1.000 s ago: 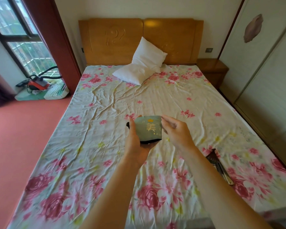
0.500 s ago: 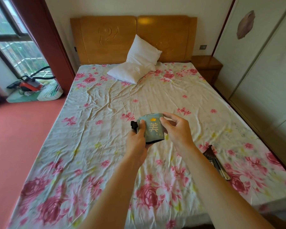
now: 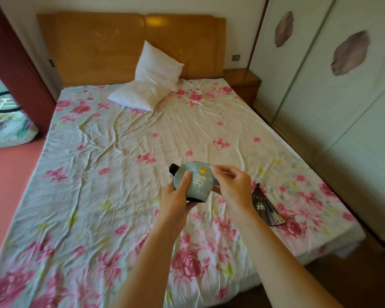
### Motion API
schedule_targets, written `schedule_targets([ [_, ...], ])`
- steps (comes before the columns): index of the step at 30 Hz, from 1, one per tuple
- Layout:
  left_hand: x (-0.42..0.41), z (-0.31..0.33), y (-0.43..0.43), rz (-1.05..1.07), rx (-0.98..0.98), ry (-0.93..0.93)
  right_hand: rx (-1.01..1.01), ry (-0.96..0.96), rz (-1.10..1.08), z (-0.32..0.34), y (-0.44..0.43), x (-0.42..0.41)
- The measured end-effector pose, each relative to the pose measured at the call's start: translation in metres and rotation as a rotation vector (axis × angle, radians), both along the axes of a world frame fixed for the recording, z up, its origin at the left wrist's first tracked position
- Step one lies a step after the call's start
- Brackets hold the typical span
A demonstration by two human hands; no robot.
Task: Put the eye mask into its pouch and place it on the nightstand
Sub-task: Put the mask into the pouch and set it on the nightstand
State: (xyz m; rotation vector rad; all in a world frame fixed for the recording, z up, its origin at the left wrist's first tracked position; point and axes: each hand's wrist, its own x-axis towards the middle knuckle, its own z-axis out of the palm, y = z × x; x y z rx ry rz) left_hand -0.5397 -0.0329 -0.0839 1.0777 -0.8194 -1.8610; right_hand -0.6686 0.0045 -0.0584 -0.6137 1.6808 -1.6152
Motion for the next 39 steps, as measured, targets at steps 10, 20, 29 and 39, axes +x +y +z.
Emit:
schedule_targets([
  [10, -0.048, 0.023, 0.016, -0.037, -0.060, -0.025, -0.111, 0.006, -0.017, 0.009, 0.042, -0.056],
  [20, -0.182, 0.032, 0.091, -0.120, -0.091, -0.115, -0.181, 0.109, -0.021, 0.000, 0.130, -0.182],
  [29, -0.373, 0.030, 0.192, -0.266, -0.125, -0.155, -0.143, 0.314, -0.139, -0.012, 0.249, -0.359],
  [39, -0.495, 0.026, 0.212, -0.340, -0.224, -0.266, -0.074, 0.341, -0.260, -0.024, 0.282, -0.459],
])
